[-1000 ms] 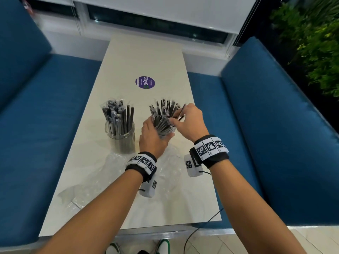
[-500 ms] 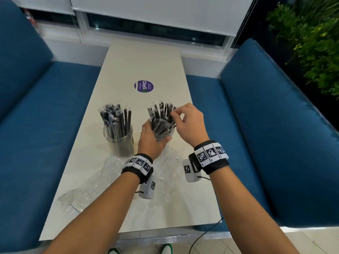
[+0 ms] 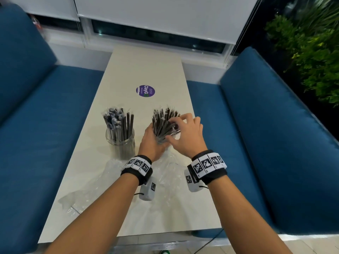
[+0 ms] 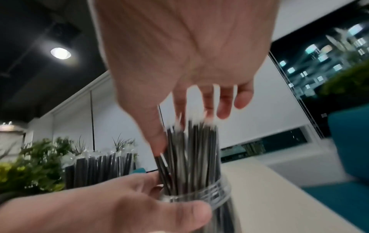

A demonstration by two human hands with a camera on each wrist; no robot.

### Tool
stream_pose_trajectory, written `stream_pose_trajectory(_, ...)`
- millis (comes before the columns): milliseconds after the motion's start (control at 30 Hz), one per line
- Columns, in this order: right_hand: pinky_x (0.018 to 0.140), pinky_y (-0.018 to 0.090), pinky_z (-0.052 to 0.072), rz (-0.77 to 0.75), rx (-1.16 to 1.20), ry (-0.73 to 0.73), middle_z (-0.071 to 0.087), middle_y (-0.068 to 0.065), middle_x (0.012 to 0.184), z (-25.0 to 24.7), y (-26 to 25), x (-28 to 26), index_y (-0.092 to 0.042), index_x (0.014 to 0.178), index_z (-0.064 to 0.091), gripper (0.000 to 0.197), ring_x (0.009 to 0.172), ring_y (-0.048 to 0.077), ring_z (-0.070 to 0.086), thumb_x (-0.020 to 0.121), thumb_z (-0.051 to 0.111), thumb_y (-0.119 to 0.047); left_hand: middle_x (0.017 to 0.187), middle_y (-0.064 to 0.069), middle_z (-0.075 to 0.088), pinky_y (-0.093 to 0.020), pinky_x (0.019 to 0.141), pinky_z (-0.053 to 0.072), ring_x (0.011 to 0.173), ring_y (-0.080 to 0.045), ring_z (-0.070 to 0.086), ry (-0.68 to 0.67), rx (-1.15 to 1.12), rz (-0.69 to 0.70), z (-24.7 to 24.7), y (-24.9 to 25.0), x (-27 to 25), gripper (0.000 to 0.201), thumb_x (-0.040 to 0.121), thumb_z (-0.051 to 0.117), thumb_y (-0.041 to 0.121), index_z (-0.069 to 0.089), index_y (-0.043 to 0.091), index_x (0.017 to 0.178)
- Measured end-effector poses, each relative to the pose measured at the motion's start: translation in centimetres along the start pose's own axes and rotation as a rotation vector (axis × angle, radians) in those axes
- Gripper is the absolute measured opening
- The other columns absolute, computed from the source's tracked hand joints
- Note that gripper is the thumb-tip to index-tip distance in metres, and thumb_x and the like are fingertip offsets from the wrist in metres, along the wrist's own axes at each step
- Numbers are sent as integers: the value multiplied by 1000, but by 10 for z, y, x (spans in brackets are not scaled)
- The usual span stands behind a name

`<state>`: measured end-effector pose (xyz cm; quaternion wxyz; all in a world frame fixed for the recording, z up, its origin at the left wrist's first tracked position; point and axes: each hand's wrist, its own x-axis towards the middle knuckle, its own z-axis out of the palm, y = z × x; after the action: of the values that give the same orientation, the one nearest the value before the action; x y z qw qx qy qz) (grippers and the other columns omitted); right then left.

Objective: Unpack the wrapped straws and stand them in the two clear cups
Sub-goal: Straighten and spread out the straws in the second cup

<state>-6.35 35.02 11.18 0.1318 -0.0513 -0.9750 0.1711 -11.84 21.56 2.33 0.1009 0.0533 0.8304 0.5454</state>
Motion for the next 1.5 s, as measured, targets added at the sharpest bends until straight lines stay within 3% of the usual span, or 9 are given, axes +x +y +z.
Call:
stream_pose_trajectory(200, 106, 53, 40, -11, 44, -35, 25, 5, 158, -7, -23, 30, -51, 144, 44, 76, 137, 36, 30, 76, 70, -71, 127, 4, 67, -33, 83, 54, 104, -18, 70, -20, 10, 0, -1, -4, -1, 70, 82, 90, 35, 47, 29, 136)
stream_pose_trajectory(300, 103, 52, 51, -31, 45, -218, 44, 9, 140, 11, -27, 46, -29, 132, 58, 44, 125, 31, 41, 90, 73, -37, 123, 8, 64, -24, 77, 46, 101, -14, 63, -42, -46, -27, -2, 1, -1, 74, 84, 90, 22, 47, 24, 144)
stream_pose_trajectory(433, 96, 43, 50, 45, 268, 144, 59, 4, 116, 12, -14, 46, -15, 110, 67, 19, 106, 22, 49, 93, 63, -7, 123, 13, 62, -22, 84, 46, 108, -14, 62, -48, -47, 11, -5, 3, 2, 78, 81, 93, 23, 49, 28, 145)
stream_pose_trajectory(800, 111, 60, 29, -26, 64, -54, 28, -1, 164, 10, -25, 57, -55, 146, 41, 69, 145, 36, 27, 82, 57, -77, 136, 3, 64, -32, 91, 50, 111, -14, 64, -57, 39, 49, -1, -12, 7, 79, 86, 86, 21, 44, 26, 154)
stream_pose_trajectory(900, 103, 59, 48, -104, -46, -325, 52, 4, 139, 25, -27, 70, -39, 130, 63, 50, 128, 31, 49, 85, 70, -61, 135, -3, 66, -19, 76, 55, 113, -23, 66, -93, 37, -11, 1, -12, 11, 64, 94, 78, 17, 46, 20, 150)
stream_pose_trajectory(1067, 88, 41, 42, 40, 114, 131, 63, -4, 100, 22, -12, 63, -24, 101, 65, 10, 93, 20, 59, 93, 62, -30, 167, -2, 42, -34, 117, 40, 146, -25, 50, -56, 27, -35, 1, -12, 11, 110, 81, 93, 28, 25, 23, 167)
stream_pose_trajectory(1233, 103, 55, 29, 41, 80, 43, 61, -10, 91, 23, -7, 43, -36, 114, 57, 28, 97, 21, 59, 92, 51, -20, 161, -5, 45, 0, 88, 43, 130, -17, 57, -54, -24, -18, 4, -13, 12, 107, 82, 93, 15, 27, 17, 166)
stream_pose_trajectory(1367, 113, 60, 17, 70, 87, -49, 63, -10, 129, 14, -4, 52, -37, 116, 66, 25, 126, 17, 50, 97, 50, -38, 160, -5, 48, -44, 118, 47, 141, -25, 56, -40, 44, -20, 2, -15, 13, 113, 76, 96, 33, 28, 23, 166)
stream_pose_trajectory(1500, 117, 59, 12, 82, 154, 74, 55, -8, 146, 9, -5, 50, -33, 130, 64, 35, 139, 17, 42, 103, 42, -38, 163, -6, 46, -47, 120, 45, 144, -27, 53, -48, 68, -9, 0, -14, 11, 116, 76, 95, 38, 24, 23, 167)
